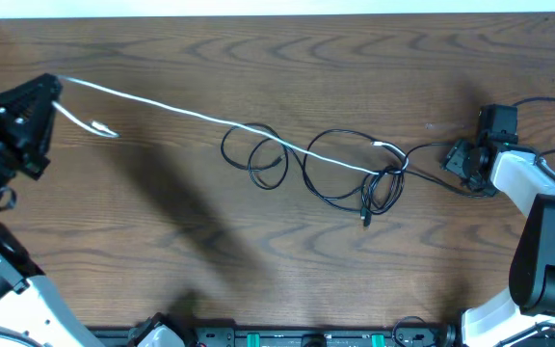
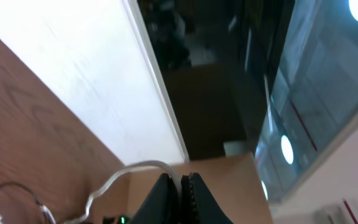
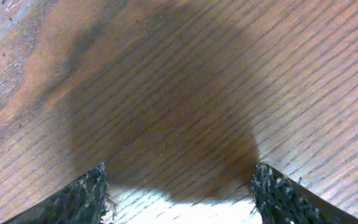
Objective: Untangle cables
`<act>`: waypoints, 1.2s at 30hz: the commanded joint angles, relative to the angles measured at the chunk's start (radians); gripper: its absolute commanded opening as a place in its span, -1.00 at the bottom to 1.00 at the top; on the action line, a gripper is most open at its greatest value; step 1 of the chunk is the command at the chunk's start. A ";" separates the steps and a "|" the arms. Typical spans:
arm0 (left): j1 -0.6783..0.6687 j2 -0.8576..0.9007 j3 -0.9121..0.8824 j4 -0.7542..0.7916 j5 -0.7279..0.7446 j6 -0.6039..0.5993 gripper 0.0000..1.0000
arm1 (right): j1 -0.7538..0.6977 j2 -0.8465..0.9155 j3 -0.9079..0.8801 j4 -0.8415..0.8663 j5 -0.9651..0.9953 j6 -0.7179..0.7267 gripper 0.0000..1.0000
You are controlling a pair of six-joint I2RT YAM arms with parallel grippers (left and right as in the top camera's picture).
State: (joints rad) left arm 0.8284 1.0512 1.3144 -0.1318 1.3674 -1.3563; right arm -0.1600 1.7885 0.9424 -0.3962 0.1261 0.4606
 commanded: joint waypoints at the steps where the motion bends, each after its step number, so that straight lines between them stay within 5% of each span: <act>1: 0.154 -0.006 0.014 0.005 -0.027 0.021 -0.85 | -0.016 0.071 -0.059 -0.027 -0.039 -0.013 0.49; 8: 0.367 0.013 0.014 -0.065 -0.084 0.107 -0.85 | -0.016 0.071 -0.059 -0.026 -0.039 -0.013 0.49; 19: 0.323 0.112 0.014 -0.764 -0.502 0.600 -0.85 | -0.016 0.071 -0.059 -0.018 -0.068 -0.013 0.50; 27: -0.003 0.167 0.014 -0.898 -0.726 0.905 -0.85 | -0.016 0.071 -0.059 0.003 -0.192 -0.013 0.50; 33: -0.422 0.220 0.014 -0.988 -1.011 0.945 -0.85 | -0.016 0.071 -0.059 0.004 -0.254 -0.013 0.50; 36: -0.636 0.275 0.014 -1.026 -1.040 0.944 -0.85 | -0.016 0.071 -0.059 0.010 -0.286 -0.013 0.50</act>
State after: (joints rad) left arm 0.3565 1.2819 1.3201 -1.1336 0.4568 -0.4587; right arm -0.1814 1.7832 0.9405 -0.3714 0.0505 0.4355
